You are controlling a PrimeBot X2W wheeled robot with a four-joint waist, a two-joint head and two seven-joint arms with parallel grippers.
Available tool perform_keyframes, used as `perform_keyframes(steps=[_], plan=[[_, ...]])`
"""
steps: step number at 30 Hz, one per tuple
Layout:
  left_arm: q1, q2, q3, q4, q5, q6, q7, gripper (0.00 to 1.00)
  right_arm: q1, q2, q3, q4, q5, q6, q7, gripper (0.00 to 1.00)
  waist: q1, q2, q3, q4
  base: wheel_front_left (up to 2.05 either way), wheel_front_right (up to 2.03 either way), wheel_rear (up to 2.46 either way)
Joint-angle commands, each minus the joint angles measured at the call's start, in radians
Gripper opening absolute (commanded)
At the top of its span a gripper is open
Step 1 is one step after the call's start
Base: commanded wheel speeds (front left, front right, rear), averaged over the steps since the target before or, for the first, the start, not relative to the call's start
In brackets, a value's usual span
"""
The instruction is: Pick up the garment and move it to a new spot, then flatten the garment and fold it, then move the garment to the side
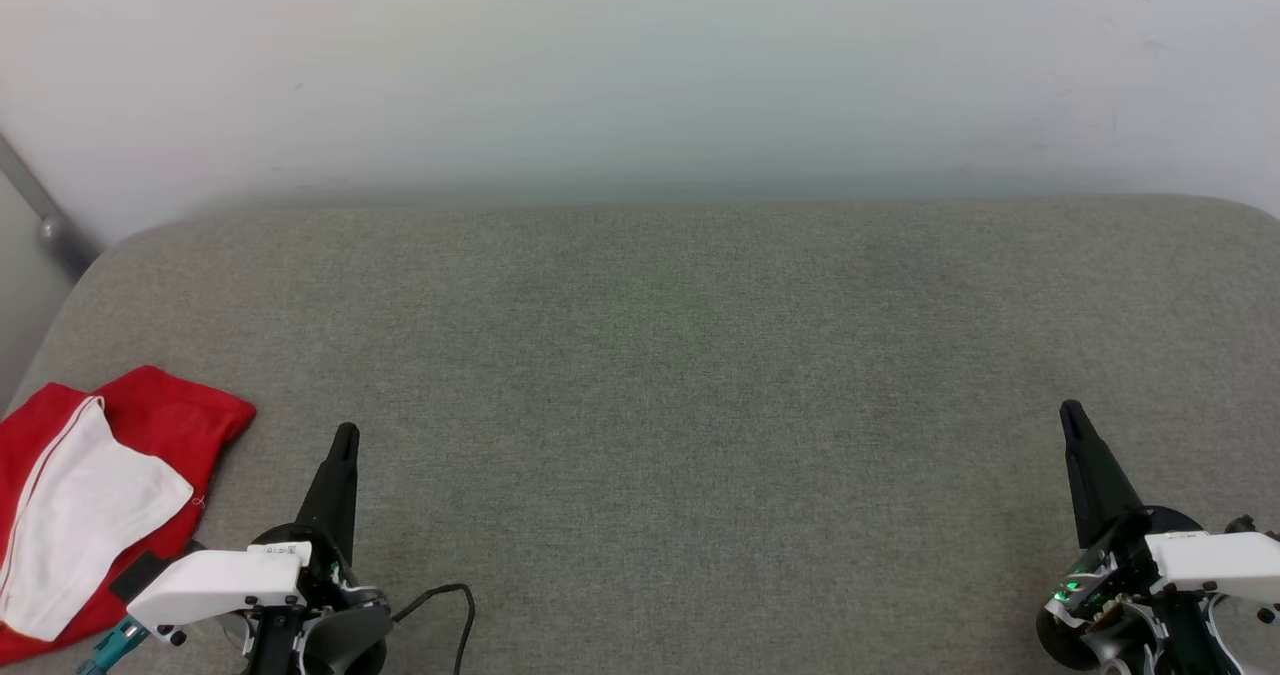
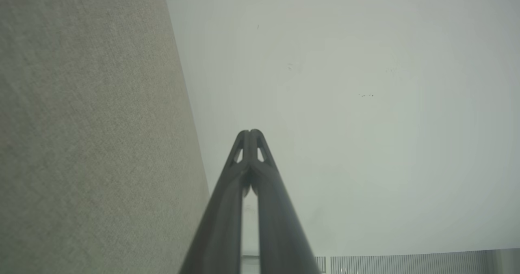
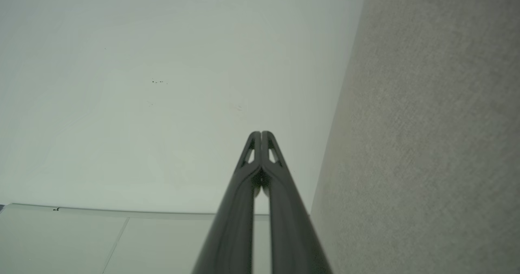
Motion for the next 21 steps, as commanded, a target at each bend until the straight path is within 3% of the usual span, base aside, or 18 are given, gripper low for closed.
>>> perform_keyframes(steps=[1,21], plan=[[0.008,-0.001,0.001,-0.003,-0.002,-0.005,0.004,0.00,-0.012,-0.002,0.000,0.001,0.004,0.000,0.001,0.00,0.0000,-0.0001,0.000,0.000,0.00,0.00,0.00],[0.008,-0.001,0.001,-0.003,-0.002,-0.005,0.004,0.00,-0.012,-0.002,0.000,0.001,0.004,0.000,0.001,0.00,0.0000,-0.0001,0.000,0.000,0.00,0.00,0.00]])
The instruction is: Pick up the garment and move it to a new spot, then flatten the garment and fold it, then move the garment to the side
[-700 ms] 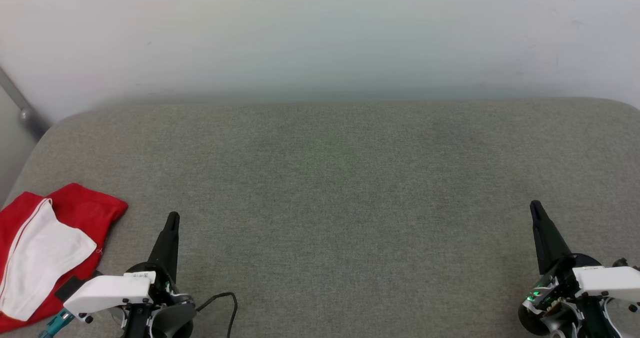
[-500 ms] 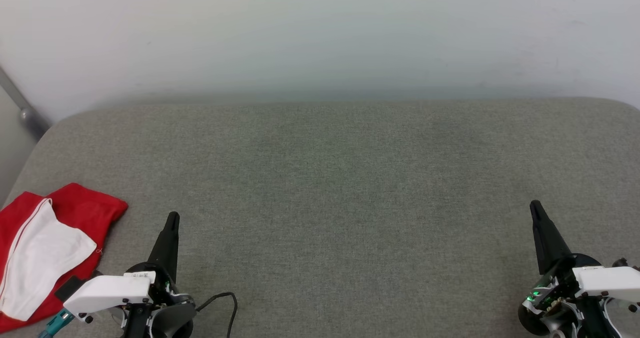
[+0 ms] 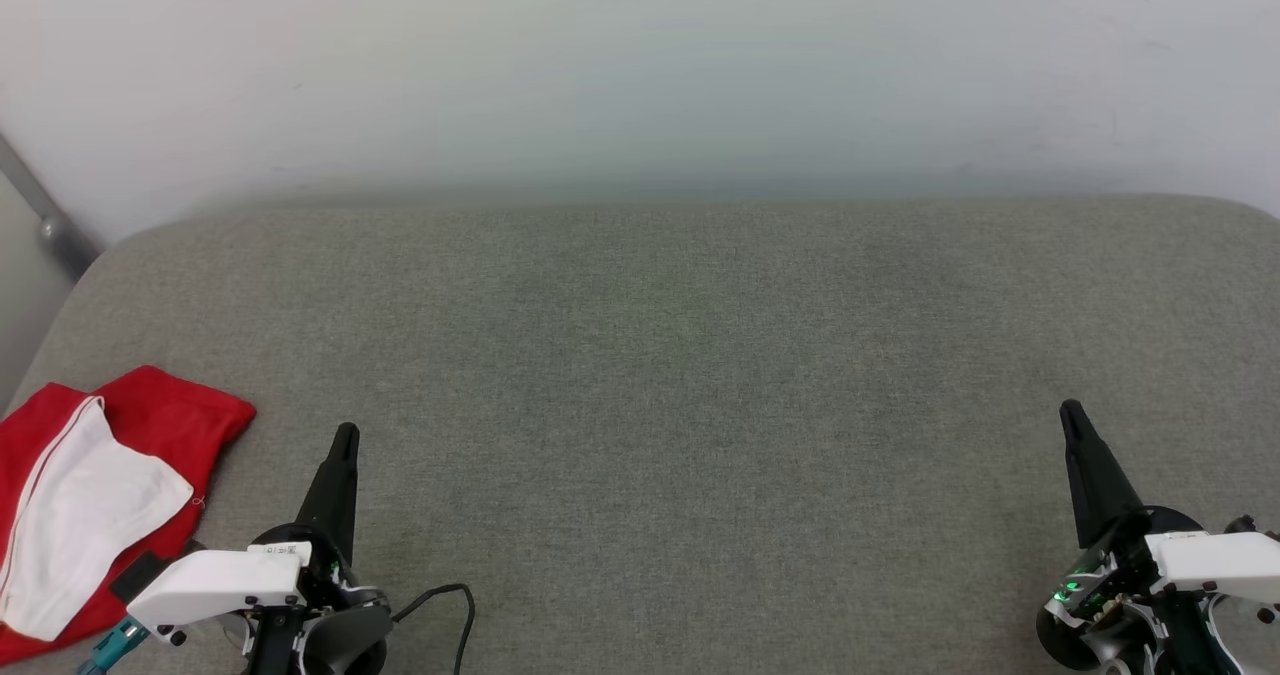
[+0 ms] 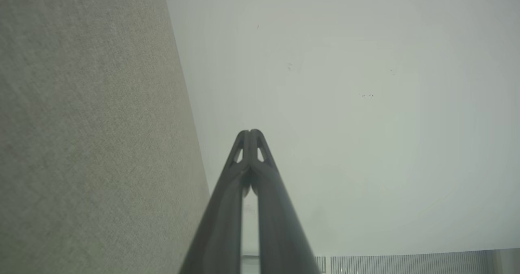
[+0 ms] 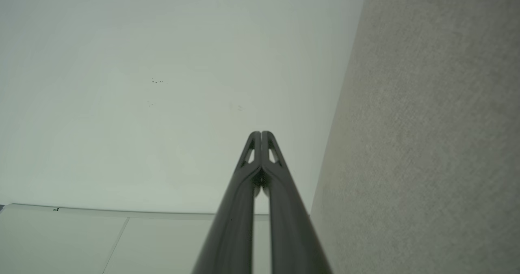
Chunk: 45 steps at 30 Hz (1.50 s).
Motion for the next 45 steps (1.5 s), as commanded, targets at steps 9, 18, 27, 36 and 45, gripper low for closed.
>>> perform_keyframes(steps=[9,18,27,36,45], plan=[[0.008,-0.001,0.001,-0.003,-0.002,-0.005,0.004,0.00,-0.012,-0.002,0.000,0.001,0.004,0.000,0.001,0.00,0.0000,0.0000,0.000,0.000,0.00,0.00,0.00],[0.008,-0.001,-0.012,0.012,-0.002,0.002,-0.006,1.00,0.014,0.001,0.005,0.007,-0.002,0.000,-0.006,1.00,0.0000,0.0000,0.000,0.000,0.00,0.00,0.00],[0.010,-0.001,-0.064,-0.021,0.003,0.001,-0.053,1.00,0.026,-0.003,0.031,-0.012,-0.025,0.000,-0.047,1.00,0.0000,0.0000,-0.001,0.000,0.00,0.00,0.00],[0.013,0.008,-0.108,-0.051,0.090,0.001,-0.097,1.00,0.026,-0.028,0.071,-0.027,-0.108,0.000,-0.094,1.00,0.0000,0.0000,-0.003,0.002,0.00,0.00,0.00],[0.020,0.008,-0.119,-0.071,0.410,0.000,-0.134,1.00,0.020,-0.063,0.091,-0.042,-0.416,0.000,-0.134,1.00,0.0000,0.0000,-0.007,0.005,0.00,0.00,0.00]])
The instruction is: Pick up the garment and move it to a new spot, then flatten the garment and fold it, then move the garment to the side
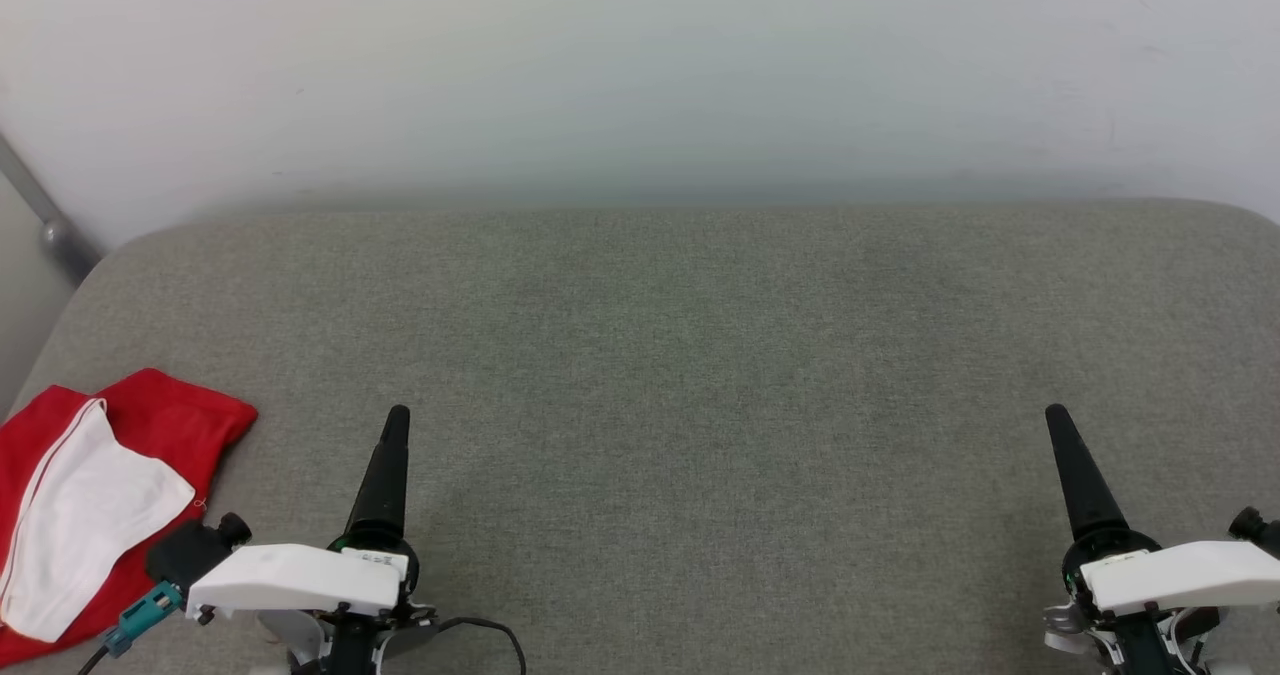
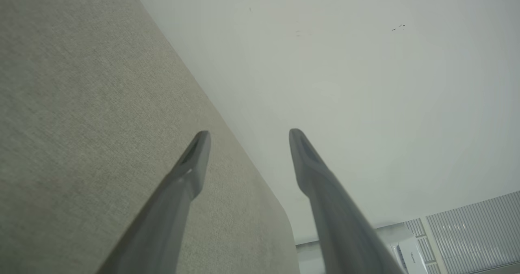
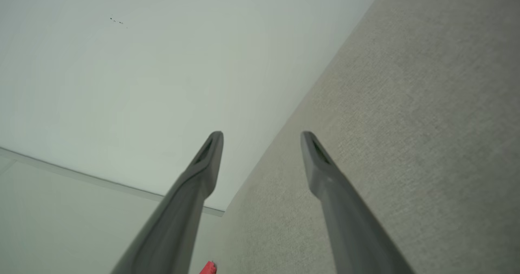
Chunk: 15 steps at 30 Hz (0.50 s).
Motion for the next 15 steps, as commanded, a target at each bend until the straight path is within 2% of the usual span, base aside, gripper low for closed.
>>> perform_keyframes(steps=[1,7,15], plan=[[-0.010,0.004,-0.010,-0.027,0.091,-0.001,-0.012,1.00,-0.020,-0.008,-0.004,-0.021,-0.104,0.000,-0.014,1.00,0.0000,0.0000,-0.001,0.001,0.00,0.00,0.00],[-0.010,0.004,-0.038,-0.047,0.283,0.020,-0.035,1.00,-0.011,0.011,-0.009,-0.040,-0.318,0.000,-0.032,1.00,0.0000,0.0000,-0.005,0.003,0.00,0.00,0.00],[0.001,0.016,-0.066,-0.060,0.447,0.050,-0.063,1.00,0.007,0.024,-0.011,-0.076,-0.502,0.000,-0.033,1.00,0.0000,0.0000,-0.009,0.006,0.00,0.00,0.00]])
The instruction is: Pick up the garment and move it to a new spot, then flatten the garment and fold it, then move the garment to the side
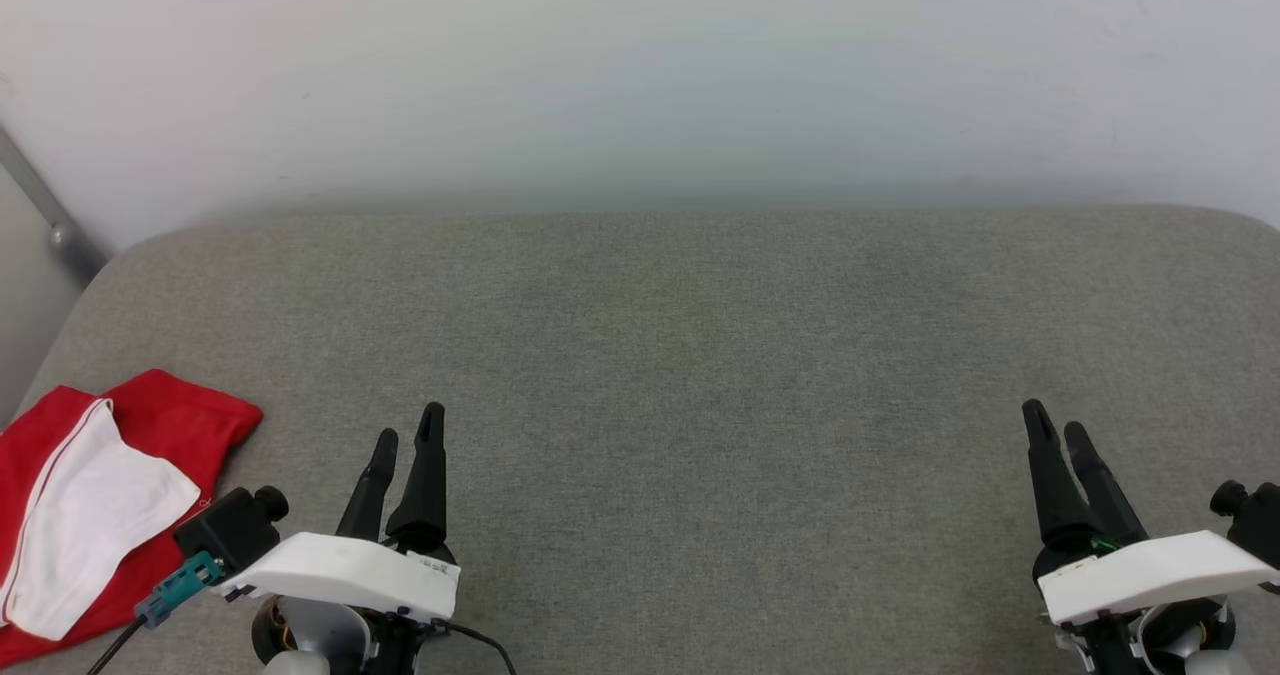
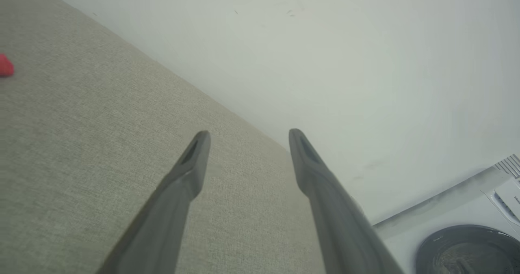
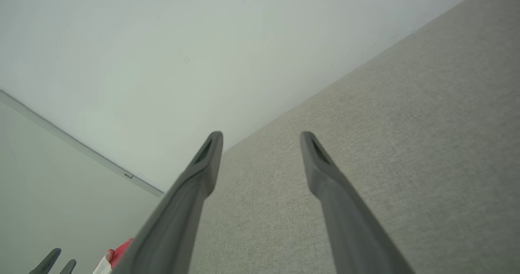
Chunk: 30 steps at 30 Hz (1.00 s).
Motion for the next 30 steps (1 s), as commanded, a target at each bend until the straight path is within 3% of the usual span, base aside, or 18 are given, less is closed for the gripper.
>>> perform_keyframes(steps=[1,30], plan=[[-0.001,0.013,-0.010,-0.020,0.054,0.010,-0.013,1.00,0.000,-0.001,0.002,-0.027,-0.057,0.000,-0.001,1.00,0.0000,0.0000,0.000,0.001,0.00,0.00,0.00],[-0.005,0.065,-0.101,-0.022,0.405,0.090,-0.093,1.00,0.050,0.013,0.010,-0.135,-0.456,0.000,0.046,1.00,0.0000,0.0000,-0.003,0.006,0.00,0.00,0.00]])
